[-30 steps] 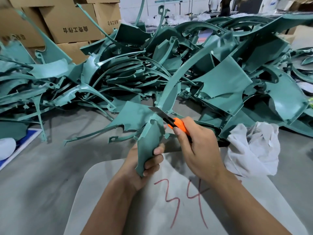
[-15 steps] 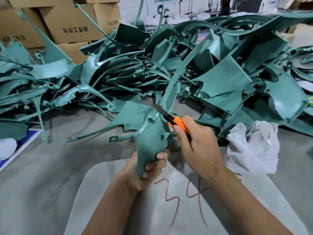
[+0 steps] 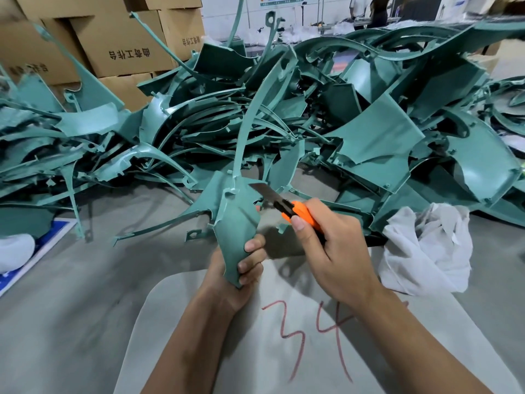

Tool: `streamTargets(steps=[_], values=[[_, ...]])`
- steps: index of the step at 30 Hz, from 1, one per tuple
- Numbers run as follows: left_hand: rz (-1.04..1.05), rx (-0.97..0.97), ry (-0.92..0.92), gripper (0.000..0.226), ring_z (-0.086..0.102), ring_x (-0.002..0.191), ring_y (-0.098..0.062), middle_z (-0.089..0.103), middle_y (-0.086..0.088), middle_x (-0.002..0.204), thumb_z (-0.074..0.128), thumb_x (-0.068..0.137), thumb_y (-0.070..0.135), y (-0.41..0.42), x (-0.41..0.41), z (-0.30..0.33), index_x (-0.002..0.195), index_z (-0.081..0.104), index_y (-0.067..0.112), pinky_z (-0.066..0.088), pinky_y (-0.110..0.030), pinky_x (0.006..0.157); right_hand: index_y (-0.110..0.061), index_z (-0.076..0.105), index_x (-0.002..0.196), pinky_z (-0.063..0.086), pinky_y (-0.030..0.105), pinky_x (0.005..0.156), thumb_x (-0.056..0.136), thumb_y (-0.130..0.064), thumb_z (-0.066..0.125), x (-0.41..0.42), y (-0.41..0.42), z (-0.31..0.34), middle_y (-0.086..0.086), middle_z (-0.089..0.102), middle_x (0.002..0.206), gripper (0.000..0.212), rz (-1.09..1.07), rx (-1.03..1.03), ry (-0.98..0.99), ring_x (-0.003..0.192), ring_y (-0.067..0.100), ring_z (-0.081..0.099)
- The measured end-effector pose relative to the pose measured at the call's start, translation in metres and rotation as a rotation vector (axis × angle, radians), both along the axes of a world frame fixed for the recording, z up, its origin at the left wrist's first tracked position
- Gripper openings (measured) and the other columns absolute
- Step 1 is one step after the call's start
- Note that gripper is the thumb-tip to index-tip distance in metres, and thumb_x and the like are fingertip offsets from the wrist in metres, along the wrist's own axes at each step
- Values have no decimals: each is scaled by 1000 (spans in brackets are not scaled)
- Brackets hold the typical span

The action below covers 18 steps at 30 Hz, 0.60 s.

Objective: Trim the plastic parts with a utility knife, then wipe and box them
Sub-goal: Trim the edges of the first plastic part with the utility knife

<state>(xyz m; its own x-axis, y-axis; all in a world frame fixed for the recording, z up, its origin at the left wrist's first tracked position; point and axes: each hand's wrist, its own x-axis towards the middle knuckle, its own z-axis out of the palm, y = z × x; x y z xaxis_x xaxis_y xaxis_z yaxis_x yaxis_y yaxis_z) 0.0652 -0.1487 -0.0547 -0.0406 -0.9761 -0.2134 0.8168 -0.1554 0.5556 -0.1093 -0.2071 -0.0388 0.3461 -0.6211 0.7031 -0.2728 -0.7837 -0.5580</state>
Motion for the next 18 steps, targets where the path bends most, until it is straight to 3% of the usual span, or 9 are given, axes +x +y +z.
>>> streamTargets(steps=[3, 4, 6, 8, 9, 11, 13, 15, 18], values=[[140, -67, -93, 40, 26, 28, -8, 36, -2, 55, 32, 105, 30, -2, -4, -2, 80, 46, 2, 24, -16, 24, -18, 51, 83, 31, 25, 50, 109, -34, 47, 2, 3, 3, -12, 41, 61, 31, 23, 28, -55, 52, 13, 45], [203, -108, -143, 41, 30, 30, -7, 38, -3, 61, 44, 98, 31, -3, -7, -3, 99, 49, -10, 23, -15, 26, -18, 52, 84, 30, 23, 51, 109, -33, 47, 4, 5, 4, -11, 42, 61, 30, 61, 47, -65, 52, 13, 45], [278, -153, -208, 97, 33, 32, -7, 42, -3, 66, 75, 78, 37, -6, -12, -1, 145, 27, -13, 19, -16, 31, -24, 54, 86, 31, 20, 51, 109, -32, 49, 7, 10, 3, -10, 48, 62, 25, 164, 93, -73, 51, 14, 49], [212, -307, -205, 146, 34, 31, -8, 47, -2, 66, 97, 50, 49, -1, -13, 4, 150, 10, -12, 15, -20, 34, -23, 56, 87, 32, 19, 50, 109, -30, 50, 11, 14, 1, -8, 53, 62, 24, 219, 128, -65, 50, 16, 53], [216, -331, -232, 153, 34, 31, -8, 48, -2, 66, 100, 43, 51, 0, -12, 5, 148, 9, -14, 14, -20, 35, -20, 57, 88, 33, 18, 50, 109, -29, 50, 12, 15, 1, -9, 55, 62, 24, 221, 131, -61, 50, 15, 54], [275, -304, -261, 142, 35, 31, -7, 47, -2, 68, 99, 45, 51, -5, -11, 4, 139, 20, -19, 15, -20, 34, -22, 55, 88, 33, 15, 51, 109, -26, 51, 14, 17, 2, -16, 58, 65, 22, 220, 116, -60, 51, 12, 55], [317, -287, -268, 90, 36, 32, -7, 46, -3, 68, 93, 59, 50, -7, -8, -2, 111, 52, -12, 16, -21, 35, -30, 52, 90, 33, 7, 54, 109, -17, 53, 15, 20, 6, -32, 59, 69, 23, 241, 87, -75, 54, 2, 58], [317, -286, -290, 37, 37, 33, -5, 47, 0, 66, 77, 74, 47, -6, -9, -5, 81, 62, 13, 16, -22, 37, -36, 48, 92, 34, 2, 56, 108, -10, 53, 16, 22, 7, -43, 57, 74, 31, 251, 58, -88, 57, -9, 58], [272, -277, -250, 29, 34, 33, -4, 46, 1, 65, 63, 84, 43, -3, -12, -3, 76, 59, 15, 15, -22, 37, -32, 45, 88, 32, 4, 55, 108, -12, 54, 19, 21, 5, -45, 53, 74, 29, 158, 22, -60, 54, -6, 53]])
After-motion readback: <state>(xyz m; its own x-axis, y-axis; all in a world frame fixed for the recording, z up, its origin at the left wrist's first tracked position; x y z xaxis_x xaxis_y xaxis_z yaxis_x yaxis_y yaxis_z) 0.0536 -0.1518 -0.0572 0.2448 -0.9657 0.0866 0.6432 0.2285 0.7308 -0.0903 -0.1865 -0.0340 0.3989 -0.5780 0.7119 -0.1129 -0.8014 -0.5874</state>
